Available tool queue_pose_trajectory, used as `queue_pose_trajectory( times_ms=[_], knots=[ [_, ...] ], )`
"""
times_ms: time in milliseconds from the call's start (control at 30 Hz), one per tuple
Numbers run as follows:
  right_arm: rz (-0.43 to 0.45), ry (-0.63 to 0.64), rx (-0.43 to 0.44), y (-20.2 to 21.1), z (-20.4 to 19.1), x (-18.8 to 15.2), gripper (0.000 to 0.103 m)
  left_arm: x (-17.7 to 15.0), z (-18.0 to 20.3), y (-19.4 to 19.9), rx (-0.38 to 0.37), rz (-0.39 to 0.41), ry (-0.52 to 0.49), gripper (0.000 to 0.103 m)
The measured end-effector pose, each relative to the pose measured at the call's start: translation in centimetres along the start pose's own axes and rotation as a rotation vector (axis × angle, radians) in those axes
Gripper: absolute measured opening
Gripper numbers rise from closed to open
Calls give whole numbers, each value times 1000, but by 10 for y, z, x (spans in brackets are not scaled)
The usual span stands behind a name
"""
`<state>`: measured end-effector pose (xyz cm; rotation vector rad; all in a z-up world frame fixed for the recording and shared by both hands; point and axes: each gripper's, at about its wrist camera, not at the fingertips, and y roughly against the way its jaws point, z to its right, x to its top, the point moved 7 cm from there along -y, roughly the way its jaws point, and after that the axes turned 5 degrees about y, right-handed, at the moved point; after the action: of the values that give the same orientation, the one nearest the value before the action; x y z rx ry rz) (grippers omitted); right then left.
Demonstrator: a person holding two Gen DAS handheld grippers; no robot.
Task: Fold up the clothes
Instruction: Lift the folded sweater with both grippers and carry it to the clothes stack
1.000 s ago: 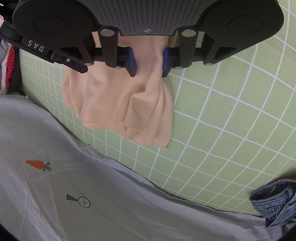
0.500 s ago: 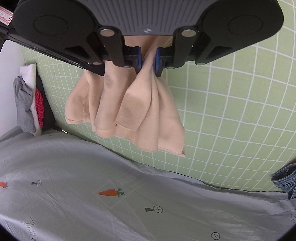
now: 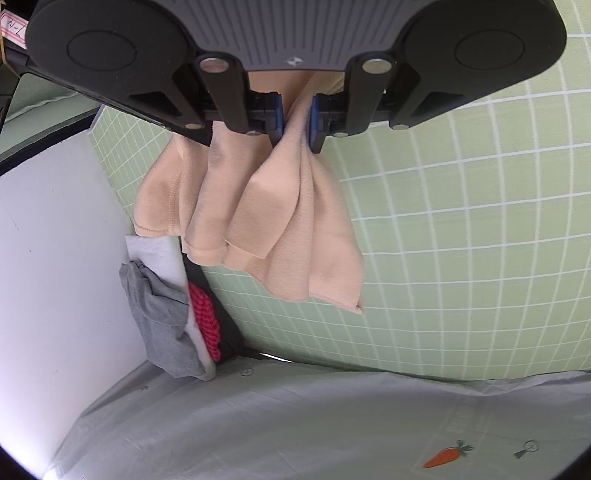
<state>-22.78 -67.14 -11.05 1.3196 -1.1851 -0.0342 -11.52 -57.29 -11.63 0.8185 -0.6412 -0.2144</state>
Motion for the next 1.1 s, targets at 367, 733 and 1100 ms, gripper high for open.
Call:
queue_pose_trajectory(
  times_ms=[367, 733, 1100],
  knots=[
    [150, 24, -14, 7, 207, 118, 16, 63, 222, -123, -52, 91, -83, 14],
    [368, 100, 4, -40, 291, 304, 16, 217, 335, -192, -102, 291, -190, 14],
    [385, 124, -88, -147, 321, 402, 39, 322, 290, -316, 102, 276, -145, 27]
  ],
)
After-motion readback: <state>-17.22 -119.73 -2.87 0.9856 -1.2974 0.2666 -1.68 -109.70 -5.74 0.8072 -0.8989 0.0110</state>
